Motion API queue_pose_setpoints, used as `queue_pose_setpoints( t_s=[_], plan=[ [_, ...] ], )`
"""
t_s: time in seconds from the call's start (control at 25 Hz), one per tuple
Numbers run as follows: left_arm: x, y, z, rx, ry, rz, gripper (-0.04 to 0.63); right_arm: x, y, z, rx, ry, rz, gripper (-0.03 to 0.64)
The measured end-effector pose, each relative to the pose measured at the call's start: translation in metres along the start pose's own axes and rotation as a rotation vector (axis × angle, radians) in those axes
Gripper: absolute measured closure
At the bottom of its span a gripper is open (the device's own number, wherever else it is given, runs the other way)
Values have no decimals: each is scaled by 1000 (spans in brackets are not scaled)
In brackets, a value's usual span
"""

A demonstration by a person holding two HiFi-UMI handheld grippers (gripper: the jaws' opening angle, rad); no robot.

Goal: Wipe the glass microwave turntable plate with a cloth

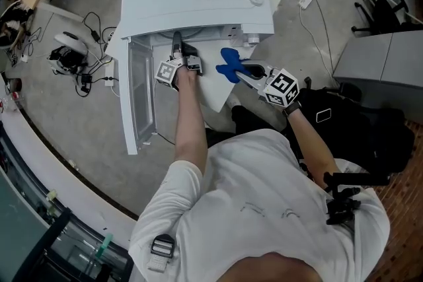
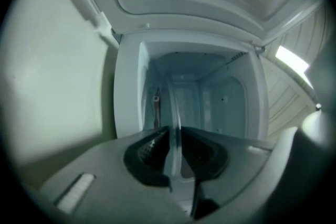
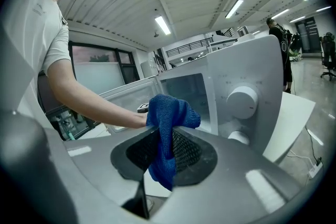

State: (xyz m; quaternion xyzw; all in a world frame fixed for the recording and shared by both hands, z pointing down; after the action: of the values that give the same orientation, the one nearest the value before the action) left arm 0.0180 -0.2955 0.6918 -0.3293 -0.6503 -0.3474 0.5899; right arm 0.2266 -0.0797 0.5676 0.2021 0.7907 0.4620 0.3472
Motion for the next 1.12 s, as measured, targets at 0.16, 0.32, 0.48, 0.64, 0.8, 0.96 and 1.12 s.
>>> queue_pose_setpoints(
  t_s=[0.16,0.32,0.48,0.64,0.8,0.96,1.12],
  plan=[
    [-6,4,-6,41,-161,-160,543,2,1,-9,0,-5,-8,546],
    [-15,5,-7,81,-290,-263,532,10,1,-20,-5,-22,-7,546],
    [-25,6,-10,157,-333,-335,410,17,3,-27,-10,-24,-7,546],
    [-34,6,-13,222,-299,-325,295,24,3,-30,-33,-15,-24,546],
    [-47,7,-16,279,-329,-385,136,30,0,-28,-67,7,-34,546],
    [-51,10,-14,298,-419,-551,120,35,3,-22,-76,23,-35,546],
    [-52,18,-14,389,-418,-686,99,36,12,-12,-91,48,-63,546]
  ],
)
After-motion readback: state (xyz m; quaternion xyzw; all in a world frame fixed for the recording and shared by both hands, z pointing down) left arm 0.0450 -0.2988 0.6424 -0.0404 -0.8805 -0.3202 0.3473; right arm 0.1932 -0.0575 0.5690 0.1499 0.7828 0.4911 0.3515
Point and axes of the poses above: the fingertips, and each gripper's own axes: z backward along the fingers, x to its left, y out of its underside, the point moved 8 cm from there along z, backward along the fingers, and after that the axes turned 8 degrees about -y, right-handed, at the moved point
